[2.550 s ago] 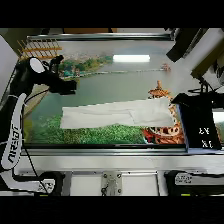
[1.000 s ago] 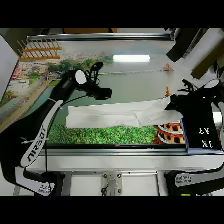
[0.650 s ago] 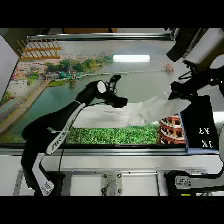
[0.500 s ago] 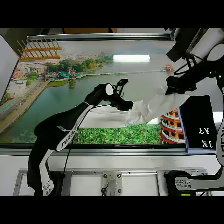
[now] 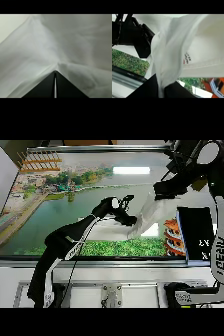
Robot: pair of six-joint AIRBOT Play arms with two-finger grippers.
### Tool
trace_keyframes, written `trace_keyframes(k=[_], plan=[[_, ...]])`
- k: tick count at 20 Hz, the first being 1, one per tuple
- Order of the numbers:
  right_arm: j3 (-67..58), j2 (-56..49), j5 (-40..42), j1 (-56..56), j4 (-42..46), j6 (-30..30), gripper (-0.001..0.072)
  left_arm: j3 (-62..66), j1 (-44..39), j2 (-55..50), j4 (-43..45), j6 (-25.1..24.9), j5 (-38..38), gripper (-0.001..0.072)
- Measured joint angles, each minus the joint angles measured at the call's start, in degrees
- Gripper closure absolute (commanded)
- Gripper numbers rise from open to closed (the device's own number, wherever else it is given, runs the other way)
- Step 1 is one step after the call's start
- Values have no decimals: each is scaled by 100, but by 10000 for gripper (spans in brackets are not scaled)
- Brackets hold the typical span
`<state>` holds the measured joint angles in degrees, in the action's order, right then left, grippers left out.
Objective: Fold the clothes and pants, and hang the long-sleeved shirts on hangers.
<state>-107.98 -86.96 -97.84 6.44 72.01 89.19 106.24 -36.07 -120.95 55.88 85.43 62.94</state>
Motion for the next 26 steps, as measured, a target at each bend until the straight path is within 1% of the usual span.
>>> trace_keyframes(k=[4,9,12,16,21,22,23,24,25,26], plan=[[-24,0,13,343,2,87,701,20,459,350,24,0,118,703],[-28,-9,321,953,0,411,701,24,1311,1040,568,0,308,702],[-28,-101,621,1436,-17,752,701,24,1910,1438,848,0,516,702],[-28,-382,1145,2175,-17,1338,701,24,2682,1862,990,-2,765,702],[-28,-1032,2090,3086,-46,1965,699,24,3432,2221,1016,-2,927,702],[-28,-1200,2310,3233,-70,2039,651,24,3539,2269,1014,-4,944,702],[-28,-1390,2583,3377,-125,2085,482,24,3620,2308,1014,-4,964,702],[-28,-1554,2857,3486,-201,2116,256,24,3683,2337,1012,-2,977,702],[-28,-1766,3250,3617,-369,2127,148,24,3733,2356,1010,-2,981,702],[-28,-1941,3615,3724,-627,2031,130,24,3764,2371,1008,-2,994,702]])
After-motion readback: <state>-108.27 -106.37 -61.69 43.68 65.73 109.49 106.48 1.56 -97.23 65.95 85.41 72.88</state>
